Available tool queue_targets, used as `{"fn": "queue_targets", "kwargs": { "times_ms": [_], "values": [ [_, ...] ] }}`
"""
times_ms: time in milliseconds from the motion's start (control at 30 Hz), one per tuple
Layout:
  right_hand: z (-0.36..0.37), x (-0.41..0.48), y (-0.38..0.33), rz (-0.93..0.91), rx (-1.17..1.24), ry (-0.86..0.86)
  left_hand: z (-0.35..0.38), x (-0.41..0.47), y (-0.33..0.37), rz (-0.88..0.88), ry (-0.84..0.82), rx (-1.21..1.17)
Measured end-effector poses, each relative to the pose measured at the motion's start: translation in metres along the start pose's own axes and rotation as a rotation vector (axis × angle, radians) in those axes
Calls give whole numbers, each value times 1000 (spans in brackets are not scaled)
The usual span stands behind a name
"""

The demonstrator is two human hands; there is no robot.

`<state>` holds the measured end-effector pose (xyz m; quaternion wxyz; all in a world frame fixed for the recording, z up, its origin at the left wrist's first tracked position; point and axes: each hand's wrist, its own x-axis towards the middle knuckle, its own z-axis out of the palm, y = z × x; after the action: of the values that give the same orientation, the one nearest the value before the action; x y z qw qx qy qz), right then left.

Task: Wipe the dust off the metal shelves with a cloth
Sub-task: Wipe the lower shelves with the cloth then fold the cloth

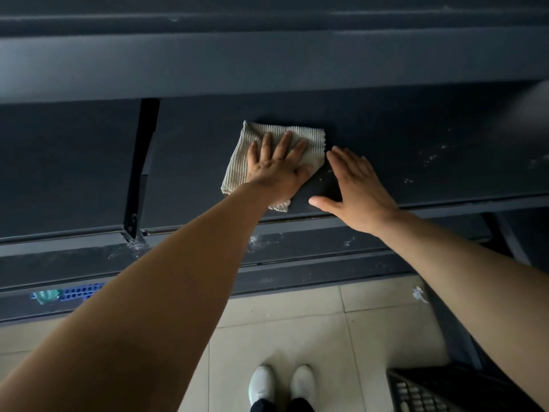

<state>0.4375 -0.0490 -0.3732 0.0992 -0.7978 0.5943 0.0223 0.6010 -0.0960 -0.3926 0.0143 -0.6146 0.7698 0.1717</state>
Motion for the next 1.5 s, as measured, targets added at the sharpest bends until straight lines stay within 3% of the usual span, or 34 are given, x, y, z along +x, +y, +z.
{"fn": "queue_targets", "kwargs": {
  "times_ms": [133,333,500,1067,1267,1500],
  "values": [
    [2,-3,-8,-1,10,-18,5,-28,-17,-25,37,13],
    [2,-5,-4,-46,29,-11,5,-48,-45,-290,67,-9],
    [-1,-9,17,-100,48,-6,13,-45,-18,-419,70,-11],
    [-20,-51,155,-55,0,10,38,1,171,-255,13,-8],
    [-21,-53,162,-60,-9,1,38,0,163,-192,13,-12],
    [-22,-46,162,-79,13,2,26,6,116,-446,66,-26]
  ]
}}
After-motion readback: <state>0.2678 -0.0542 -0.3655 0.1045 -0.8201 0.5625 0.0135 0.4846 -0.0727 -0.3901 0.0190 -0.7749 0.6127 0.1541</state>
